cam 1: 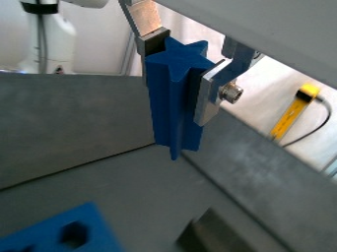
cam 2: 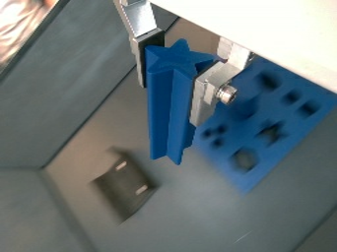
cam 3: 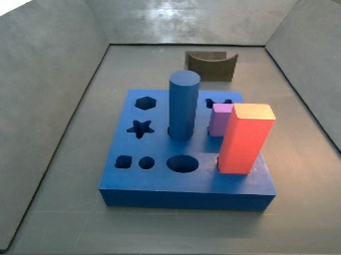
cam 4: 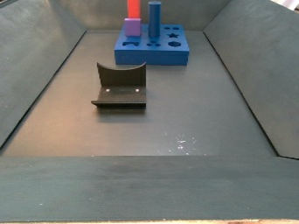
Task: Pick up the star object. Move up. Place the star object on the fixture. Regrasp the star object. Move to above the board. Insert the star object.
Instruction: Move to above the board.
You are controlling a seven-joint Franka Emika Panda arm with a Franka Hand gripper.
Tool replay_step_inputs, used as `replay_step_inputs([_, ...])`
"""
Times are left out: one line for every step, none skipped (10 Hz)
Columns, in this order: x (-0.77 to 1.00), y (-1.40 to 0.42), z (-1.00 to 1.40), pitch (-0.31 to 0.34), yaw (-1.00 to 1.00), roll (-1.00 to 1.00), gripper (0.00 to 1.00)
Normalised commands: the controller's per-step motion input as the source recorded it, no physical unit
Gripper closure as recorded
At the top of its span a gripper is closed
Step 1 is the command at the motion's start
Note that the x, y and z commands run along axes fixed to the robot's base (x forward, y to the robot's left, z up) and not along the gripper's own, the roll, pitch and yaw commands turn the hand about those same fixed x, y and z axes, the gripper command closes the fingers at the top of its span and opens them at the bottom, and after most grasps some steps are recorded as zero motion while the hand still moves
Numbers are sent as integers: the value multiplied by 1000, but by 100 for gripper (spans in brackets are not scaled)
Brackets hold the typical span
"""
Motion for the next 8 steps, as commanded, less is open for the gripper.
replay_step_inputs([-219, -529, 62, -10, -179, -1000, 100])
replay_step_inputs([-141, -256, 29, -3, -175, -1000, 100])
replay_step_inputs([-97, -93, 13, -2, -164, -1000, 100])
replay_step_inputs([-90, -49, 13, -8, -156, -1000, 100])
replay_step_inputs([-77, -26, 1, -17, -142, -944, 100])
replay_step_inputs([-59, 3, 0, -19, -78, -628, 100])
replay_step_inputs([-44, 2, 2, -18, -49, -425, 100])
replay_step_inputs([-29, 3, -5, -12, -25, -248, 100])
